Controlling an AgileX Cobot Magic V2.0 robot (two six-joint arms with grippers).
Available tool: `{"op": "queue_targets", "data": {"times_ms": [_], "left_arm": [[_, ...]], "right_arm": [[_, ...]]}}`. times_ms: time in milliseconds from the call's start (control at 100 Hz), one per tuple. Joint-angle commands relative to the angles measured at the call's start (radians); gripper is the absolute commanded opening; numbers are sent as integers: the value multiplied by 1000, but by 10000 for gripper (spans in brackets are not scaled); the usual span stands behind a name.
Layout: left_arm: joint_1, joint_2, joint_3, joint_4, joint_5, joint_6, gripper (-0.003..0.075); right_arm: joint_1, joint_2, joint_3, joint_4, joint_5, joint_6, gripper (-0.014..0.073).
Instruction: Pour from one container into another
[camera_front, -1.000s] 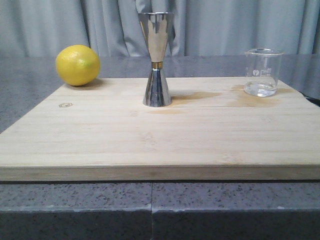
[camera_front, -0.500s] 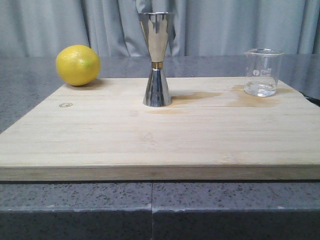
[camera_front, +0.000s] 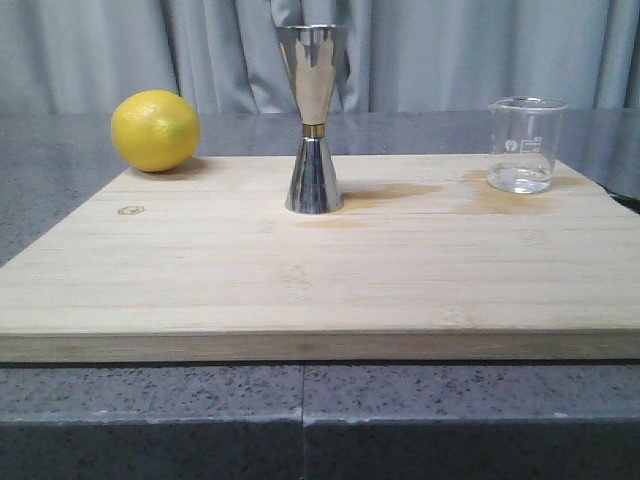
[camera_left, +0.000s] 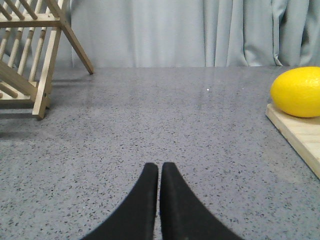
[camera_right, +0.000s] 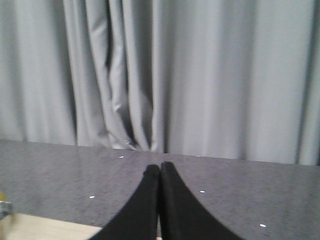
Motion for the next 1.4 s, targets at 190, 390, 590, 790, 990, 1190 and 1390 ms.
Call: {"op": "queue_targets", "data": {"times_ms": [190, 390, 590, 790, 990, 1190, 1390], "left_arm": [[1, -21, 28, -1, -86, -5, -19], [1, -21, 28, -1, -86, -5, -19], [1, -21, 28, -1, -86, -5, -19], [1, -21, 28, -1, -86, -5, -19], [1, -21, 28, -1, -86, -5, -19], [1, -21, 28, -1, -86, -5, -19], [1, -21, 28, -1, -86, -5, -19]], "right_arm": [[-5, -263, 193, 750, 161, -860, -72], [-51, -429, 359, 795, 141, -860, -72], [-86, -551, 463, 808, 136, -858, -71], [-86, -589, 502, 763, 167, -779, -72], [-86, -589, 502, 762, 152, -781, -72], [-86, -589, 502, 733, 103, -781, -72], [-86, -589, 502, 725, 82, -781, -72]]}}
